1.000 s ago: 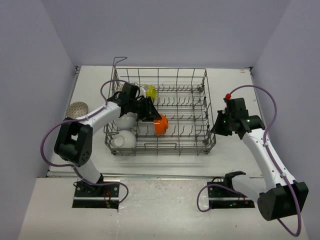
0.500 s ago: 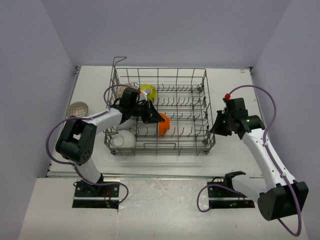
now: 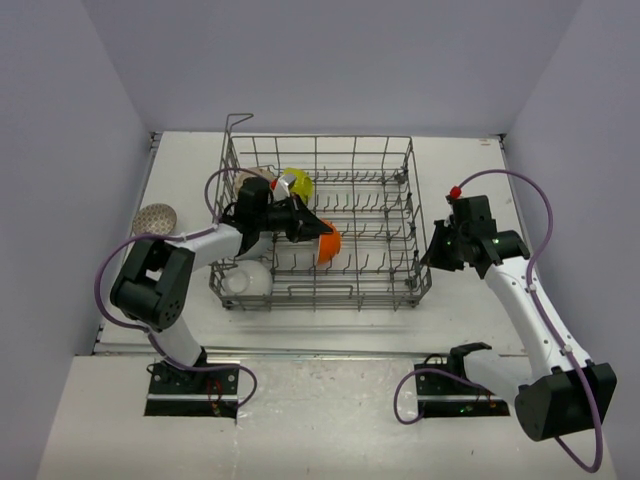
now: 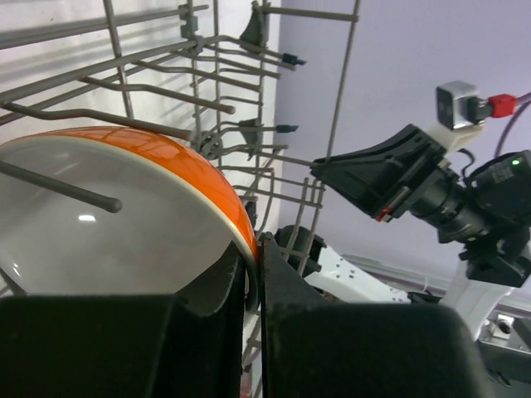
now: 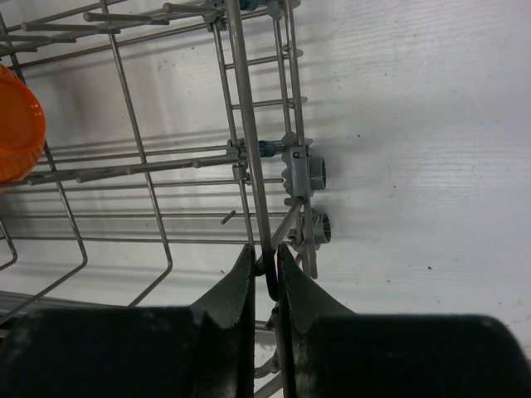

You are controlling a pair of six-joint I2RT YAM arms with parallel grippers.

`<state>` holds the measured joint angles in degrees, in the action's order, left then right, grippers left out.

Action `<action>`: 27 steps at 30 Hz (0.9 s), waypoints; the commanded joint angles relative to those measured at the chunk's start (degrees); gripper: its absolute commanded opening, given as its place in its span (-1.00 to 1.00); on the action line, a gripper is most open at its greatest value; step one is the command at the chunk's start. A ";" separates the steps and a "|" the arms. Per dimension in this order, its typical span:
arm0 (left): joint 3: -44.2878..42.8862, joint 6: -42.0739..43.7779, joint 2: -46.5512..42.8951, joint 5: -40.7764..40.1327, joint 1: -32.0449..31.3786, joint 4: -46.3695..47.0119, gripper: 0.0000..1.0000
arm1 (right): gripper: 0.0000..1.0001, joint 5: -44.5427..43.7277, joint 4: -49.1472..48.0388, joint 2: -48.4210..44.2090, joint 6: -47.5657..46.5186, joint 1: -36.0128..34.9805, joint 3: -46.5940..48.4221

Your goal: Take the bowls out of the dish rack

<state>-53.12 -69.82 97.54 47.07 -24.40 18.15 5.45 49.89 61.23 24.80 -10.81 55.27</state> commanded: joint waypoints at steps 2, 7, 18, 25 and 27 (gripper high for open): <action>0.29 -11.47 -4.37 3.73 -0.12 22.53 -1.00 | -1.00 -0.09 -1.20 1.26 2.63 0.17 0.37; 0.39 -12.88 -5.25 4.08 -0.12 24.56 -1.00 | -1.00 -0.18 -1.11 1.61 2.45 0.09 0.72; -1.28 -18.24 -4.81 4.79 -0.12 32.20 -1.00 | -1.00 -0.35 -1.11 2.22 2.36 0.09 0.81; -9.35 -8.77 -7.79 3.83 -0.12 16.95 -1.00 | -1.00 -0.27 -1.37 2.22 2.36 0.09 0.98; -13.31 -2.99 -9.55 2.86 -0.12 8.68 -1.00 | -1.00 -0.27 -1.29 2.40 2.54 0.17 1.16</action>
<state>-59.61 -81.54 92.97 50.70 -24.45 35.33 5.37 49.71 61.93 24.53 -10.76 55.64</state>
